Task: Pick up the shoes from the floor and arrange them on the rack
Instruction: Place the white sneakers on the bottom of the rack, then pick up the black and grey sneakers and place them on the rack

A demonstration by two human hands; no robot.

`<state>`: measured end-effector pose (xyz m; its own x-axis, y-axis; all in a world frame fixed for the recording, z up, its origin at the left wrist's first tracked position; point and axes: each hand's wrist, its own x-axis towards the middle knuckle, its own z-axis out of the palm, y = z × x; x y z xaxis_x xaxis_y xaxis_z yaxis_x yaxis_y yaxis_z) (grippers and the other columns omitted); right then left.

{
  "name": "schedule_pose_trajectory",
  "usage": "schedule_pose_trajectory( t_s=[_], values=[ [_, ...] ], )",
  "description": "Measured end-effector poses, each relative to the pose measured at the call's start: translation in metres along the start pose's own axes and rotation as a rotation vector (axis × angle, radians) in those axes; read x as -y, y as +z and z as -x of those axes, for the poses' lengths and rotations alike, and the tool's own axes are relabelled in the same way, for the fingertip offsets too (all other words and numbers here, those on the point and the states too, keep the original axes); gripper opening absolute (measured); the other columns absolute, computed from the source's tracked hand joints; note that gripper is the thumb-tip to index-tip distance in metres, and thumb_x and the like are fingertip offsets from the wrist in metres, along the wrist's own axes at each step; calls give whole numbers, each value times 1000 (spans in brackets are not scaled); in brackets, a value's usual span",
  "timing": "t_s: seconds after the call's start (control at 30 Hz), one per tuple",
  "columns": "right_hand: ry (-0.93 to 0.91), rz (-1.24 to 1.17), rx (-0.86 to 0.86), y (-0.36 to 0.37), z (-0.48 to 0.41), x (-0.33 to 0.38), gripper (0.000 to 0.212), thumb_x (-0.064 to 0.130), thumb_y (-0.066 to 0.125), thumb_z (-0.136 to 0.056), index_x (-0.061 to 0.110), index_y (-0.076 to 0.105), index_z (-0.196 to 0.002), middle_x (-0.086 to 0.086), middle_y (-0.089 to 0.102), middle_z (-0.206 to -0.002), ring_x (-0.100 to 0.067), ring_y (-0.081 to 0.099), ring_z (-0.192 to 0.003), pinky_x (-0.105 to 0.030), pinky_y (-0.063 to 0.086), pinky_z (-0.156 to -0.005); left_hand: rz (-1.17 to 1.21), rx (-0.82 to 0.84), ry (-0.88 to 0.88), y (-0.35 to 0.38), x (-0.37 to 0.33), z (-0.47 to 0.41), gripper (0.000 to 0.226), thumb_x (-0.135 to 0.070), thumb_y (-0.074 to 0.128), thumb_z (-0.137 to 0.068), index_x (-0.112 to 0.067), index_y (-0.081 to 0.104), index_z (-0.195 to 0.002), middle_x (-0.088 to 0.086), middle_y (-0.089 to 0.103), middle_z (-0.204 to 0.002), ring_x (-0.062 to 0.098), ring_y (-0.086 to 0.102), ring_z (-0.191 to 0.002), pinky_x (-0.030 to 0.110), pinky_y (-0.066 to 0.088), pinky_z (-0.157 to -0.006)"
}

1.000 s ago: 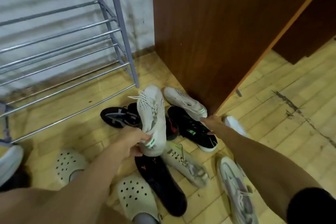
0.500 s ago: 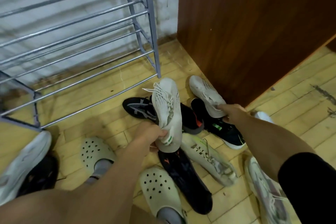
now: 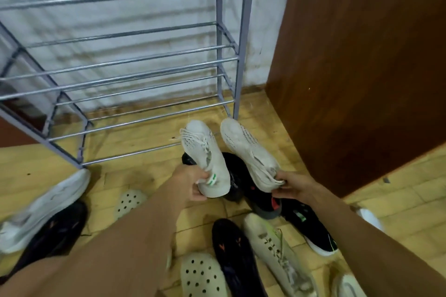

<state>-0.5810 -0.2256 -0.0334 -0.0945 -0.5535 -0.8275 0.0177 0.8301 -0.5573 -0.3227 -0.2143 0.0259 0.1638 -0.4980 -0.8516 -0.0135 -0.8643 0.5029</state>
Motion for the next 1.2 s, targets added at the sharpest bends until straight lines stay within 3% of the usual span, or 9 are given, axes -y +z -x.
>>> schedule_pose_trajectory(
  t_s=[0.1,0.23,0.37,0.53,0.63,0.73,0.93,1.1,1.2],
  values=[
    [-41,-19,23,36,-23,16,17,2,68,-82,-6,63,-95,-21,66,-93,-28,66,-74,-36,59,-47,-24,-43,19,-12,-16,-22,45,-3,65,-86,4,50,-128,23,54,-130,40,57,-115,45,49,-81],
    [-64,-73,40,86,-60,37,26,2,72,-79,-9,64,-101,-21,68,-87,-29,66,-66,-36,59,-49,25,-88,53,-22,-42,-62,43,-2,70,-82,6,52,-120,22,62,-100,34,61,-76,48,53,-74],
    [-70,-157,11,127,-103,61,8,1,69,-83,-4,63,-84,-18,66,-78,-29,62,-62,-38,60,-51,51,-153,103,-36,-69,-120,48,-4,74,-79,8,56,-122,24,63,-117,34,65,-86,46,57,-77],
    [-107,-211,-37,159,-150,91,10,4,68,-84,1,60,-79,-14,64,-78,-27,64,-61,-33,60,-56,37,-163,167,-45,-98,-182,35,-5,72,-80,8,62,-111,20,67,-102,32,66,-81,41,58,-67],
    [-112,-232,-96,169,-174,102,12,5,71,-81,0,61,-77,-13,64,-76,-27,66,-62,-33,61,-54,31,-157,179,-42,-111,-211,21,-11,73,-81,2,64,-95,20,69,-103,36,69,-87,48,59,-74],
    [-141,-257,-113,176,-192,104,23,6,74,-79,-4,63,-96,-12,65,-80,-25,65,-64,-34,61,-61,17,-139,175,-33,-116,-230,14,-15,71,-83,-3,65,-85,16,68,-95,28,67,-75,42,59,-71],
    [-172,-263,18,164,-180,100,46,14,75,-81,0,57,-121,-13,66,-98,-26,63,-85,-41,56,-86,109,-115,159,-26,-100,-235,45,-28,64,-87,-5,57,-125,11,64,-108,27,62,-93,37,53,-89],
    [-177,128,-21,127,-144,77,74,26,74,-83,8,38,-145,-10,58,-123,-24,60,-106,-40,54,-92,-1,-170,167,-25,-90,-187,56,-31,60,-89,1,45,-132,18,54,-126,33,54,-112,41,49,-97],
    [-173,264,-44,100,-110,63,68,30,73,-83,7,45,-140,-8,59,-114,-21,58,-100,-35,54,-85,-143,-82,200,-24,-70,-144,38,-21,61,-87,-3,56,-120,15,61,-116,26,57,-95,31,49,-80]
  ],
)
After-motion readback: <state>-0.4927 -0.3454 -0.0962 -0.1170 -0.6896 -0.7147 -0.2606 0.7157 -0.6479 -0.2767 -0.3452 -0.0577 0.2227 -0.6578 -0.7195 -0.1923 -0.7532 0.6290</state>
